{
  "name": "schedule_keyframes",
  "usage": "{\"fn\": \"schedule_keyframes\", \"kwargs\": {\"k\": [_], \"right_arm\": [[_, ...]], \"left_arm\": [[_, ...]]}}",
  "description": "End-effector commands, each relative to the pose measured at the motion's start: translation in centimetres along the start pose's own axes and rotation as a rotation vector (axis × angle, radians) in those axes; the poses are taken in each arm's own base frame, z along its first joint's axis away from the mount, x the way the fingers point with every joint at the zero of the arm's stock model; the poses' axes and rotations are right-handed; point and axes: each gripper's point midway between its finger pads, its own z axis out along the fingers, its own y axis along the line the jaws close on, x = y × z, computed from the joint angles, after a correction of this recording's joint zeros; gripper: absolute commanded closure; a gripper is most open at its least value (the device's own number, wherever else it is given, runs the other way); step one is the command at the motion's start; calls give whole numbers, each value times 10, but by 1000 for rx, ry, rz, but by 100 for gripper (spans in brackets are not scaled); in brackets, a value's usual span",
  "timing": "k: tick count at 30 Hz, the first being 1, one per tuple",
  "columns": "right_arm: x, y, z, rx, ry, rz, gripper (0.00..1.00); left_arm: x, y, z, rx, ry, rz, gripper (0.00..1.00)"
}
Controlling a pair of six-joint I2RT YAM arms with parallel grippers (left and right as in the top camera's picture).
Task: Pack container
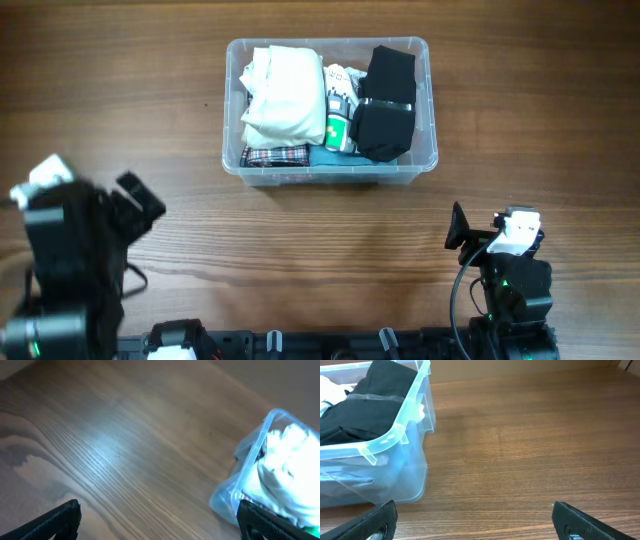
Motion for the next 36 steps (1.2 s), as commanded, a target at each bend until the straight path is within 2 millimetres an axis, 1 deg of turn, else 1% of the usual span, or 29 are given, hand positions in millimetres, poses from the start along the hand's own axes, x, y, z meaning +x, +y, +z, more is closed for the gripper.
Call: {"fn": "schedule_keyframes", "kwargs": {"k": [1,3,6,8,10,14,17,22,36], "right_arm": [[-2,2,-1,-14,-14,22,0],[-2,2,-1,-14,-14,22,0],[-2,2,-1,-14,-14,22,0],[-2,2,-1,-14,-14,22,0],[-2,2,-1,-14,-14,22,0],[-2,2,-1,-14,-14,22,0],[-2,2,-1,-14,-14,22,0],[-2,2,-1,-14,-14,22,0],[-2,2,-1,-14,-14,22,0]], "left_arm": [[24,11,4,37,-58,-32,0],[30,2,11,130,-128,-52,0],[43,-20,26,305,-214,-8,0],[53,-28,36,380,-255,-12,0],[70,-30,50,424,-273,-11,0],[108,-30,75,463,-237,17,0],[128,-32,88,486,-226,33,0],[142,-29,103,471,-196,39,0],[142,-29,103,471,-196,39,0]]}}
